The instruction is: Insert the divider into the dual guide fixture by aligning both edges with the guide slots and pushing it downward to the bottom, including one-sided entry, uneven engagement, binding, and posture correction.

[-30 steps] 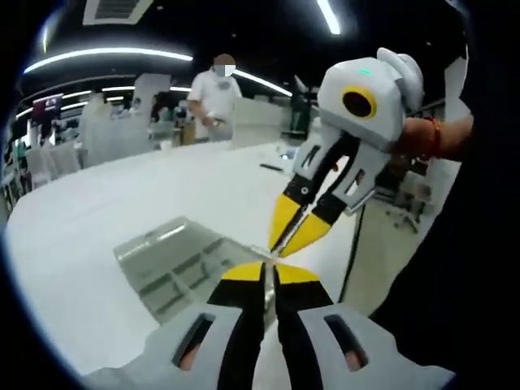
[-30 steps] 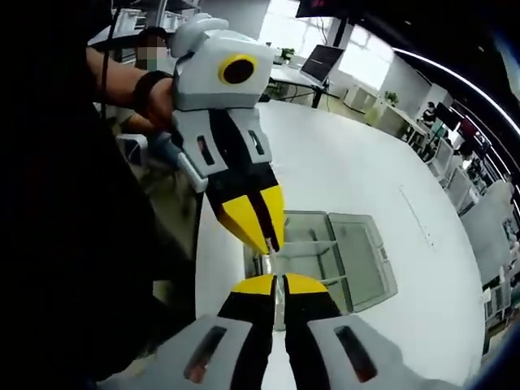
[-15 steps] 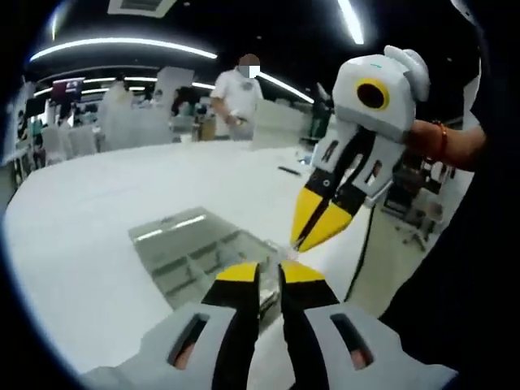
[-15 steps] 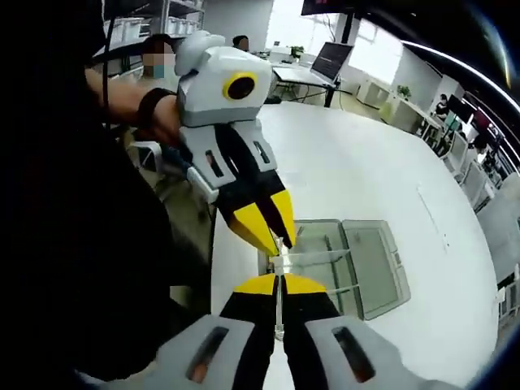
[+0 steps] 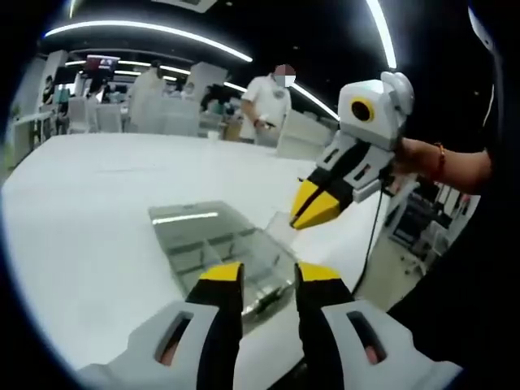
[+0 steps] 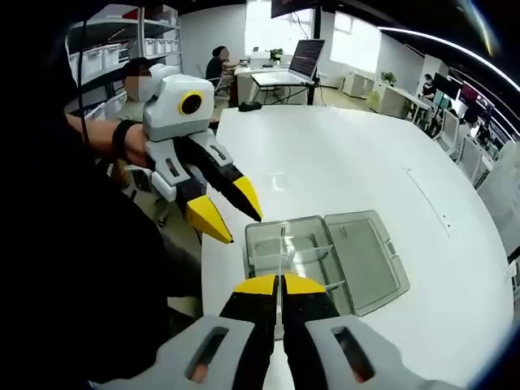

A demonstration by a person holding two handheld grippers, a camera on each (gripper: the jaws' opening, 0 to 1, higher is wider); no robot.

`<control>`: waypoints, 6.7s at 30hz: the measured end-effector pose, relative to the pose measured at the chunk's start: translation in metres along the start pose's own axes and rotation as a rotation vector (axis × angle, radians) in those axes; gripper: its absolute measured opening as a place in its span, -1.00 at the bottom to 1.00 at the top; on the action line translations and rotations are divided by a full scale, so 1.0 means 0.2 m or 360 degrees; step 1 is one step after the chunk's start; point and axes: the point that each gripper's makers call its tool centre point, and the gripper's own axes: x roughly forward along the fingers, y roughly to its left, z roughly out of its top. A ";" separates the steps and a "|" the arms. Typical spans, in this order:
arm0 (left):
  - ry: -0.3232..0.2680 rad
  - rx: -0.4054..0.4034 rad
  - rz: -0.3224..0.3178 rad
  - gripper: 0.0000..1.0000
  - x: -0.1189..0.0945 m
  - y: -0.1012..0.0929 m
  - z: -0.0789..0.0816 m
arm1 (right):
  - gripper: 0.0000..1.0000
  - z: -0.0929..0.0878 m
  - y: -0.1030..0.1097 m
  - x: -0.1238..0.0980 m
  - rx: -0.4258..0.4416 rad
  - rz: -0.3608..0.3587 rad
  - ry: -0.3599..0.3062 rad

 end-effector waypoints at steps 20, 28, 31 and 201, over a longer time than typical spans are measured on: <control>-0.0017 -0.0098 0.0110 -0.12 -0.06 0.06 -0.06 | -1.00 -0.04 -0.11 0.10 -0.0014 -0.0007 0.0018; -0.0019 -0.0119 0.0147 -0.10 -0.08 0.10 -0.06 | -1.00 -0.07 -0.12 0.13 -0.0030 0.0012 0.0050; -0.0014 -0.0117 0.0149 -0.10 -0.07 0.10 -0.06 | -1.00 -0.08 -0.12 0.14 -0.0012 0.0023 0.0042; 0.0497 0.0021 0.0796 -0.08 -0.30 0.91 -0.37 | -0.85 -0.19 -0.11 0.19 0.0211 -0.0445 0.0146</control>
